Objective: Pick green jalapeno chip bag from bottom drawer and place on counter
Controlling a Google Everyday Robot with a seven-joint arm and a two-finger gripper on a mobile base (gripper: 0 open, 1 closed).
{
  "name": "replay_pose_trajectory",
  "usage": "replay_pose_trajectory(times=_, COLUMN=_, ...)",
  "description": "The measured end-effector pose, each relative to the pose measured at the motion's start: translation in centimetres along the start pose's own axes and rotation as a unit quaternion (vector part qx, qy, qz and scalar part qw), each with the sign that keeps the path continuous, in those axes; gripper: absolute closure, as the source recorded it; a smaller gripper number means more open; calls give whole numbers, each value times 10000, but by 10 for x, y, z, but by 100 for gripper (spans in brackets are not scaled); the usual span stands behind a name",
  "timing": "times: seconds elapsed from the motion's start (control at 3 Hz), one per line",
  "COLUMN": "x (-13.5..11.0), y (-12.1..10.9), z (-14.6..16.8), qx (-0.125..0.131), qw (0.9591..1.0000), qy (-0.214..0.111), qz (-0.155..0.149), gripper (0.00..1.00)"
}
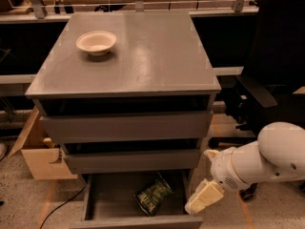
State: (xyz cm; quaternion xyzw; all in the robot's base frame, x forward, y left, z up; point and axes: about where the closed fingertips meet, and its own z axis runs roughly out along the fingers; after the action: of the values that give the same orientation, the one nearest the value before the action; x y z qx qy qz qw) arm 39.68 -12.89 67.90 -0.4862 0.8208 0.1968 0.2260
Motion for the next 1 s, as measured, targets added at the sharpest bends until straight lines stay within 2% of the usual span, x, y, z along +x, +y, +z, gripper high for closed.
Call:
replay_pose_trajectory(times=0.33, x=-1, y=0, z=-2, qx=17, qw=10000, qy=2, qz=-14, gripper=0)
replay_pose_trajectory(times=0.67, x=8, y=-3, z=16, qx=12, qw=9997, qy=-108, qz=206, gripper=0)
replay_pose_trajectory(times=1.0, x=30, y=-5, z=62, qx=-107, qw=9975, qy=-356, qz=596, gripper=0)
